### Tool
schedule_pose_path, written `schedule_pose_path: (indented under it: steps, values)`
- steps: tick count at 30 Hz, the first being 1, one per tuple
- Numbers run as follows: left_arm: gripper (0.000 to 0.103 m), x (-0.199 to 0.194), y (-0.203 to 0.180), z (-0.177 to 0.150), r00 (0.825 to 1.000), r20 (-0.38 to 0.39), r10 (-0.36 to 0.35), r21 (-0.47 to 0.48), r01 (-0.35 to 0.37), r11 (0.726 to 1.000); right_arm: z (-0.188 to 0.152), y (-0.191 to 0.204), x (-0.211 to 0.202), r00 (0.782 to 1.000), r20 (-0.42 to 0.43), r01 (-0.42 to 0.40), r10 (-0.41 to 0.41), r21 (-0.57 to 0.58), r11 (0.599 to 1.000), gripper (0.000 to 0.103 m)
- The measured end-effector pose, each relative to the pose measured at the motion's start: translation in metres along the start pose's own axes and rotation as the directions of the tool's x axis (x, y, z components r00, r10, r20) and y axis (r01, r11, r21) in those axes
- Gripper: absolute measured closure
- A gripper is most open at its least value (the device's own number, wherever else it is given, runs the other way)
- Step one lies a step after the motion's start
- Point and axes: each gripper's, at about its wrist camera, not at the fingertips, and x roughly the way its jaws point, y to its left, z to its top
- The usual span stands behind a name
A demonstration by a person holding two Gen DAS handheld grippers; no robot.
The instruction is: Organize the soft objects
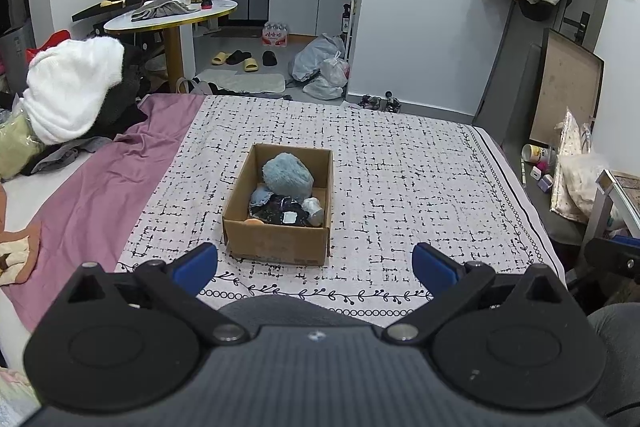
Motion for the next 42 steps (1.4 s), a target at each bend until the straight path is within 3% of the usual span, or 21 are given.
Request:
schedule_pose_path:
  steps: [42]
  values:
    - [0.000, 0.004, 0.000, -0.007, 1.000, -0.011, -0.026, -0.007, 0.026, 1.000, -0.007, 0.005, 0.012, 0.999, -0.039, 0.010, -0.012, -0.044, 0.999, 0.000]
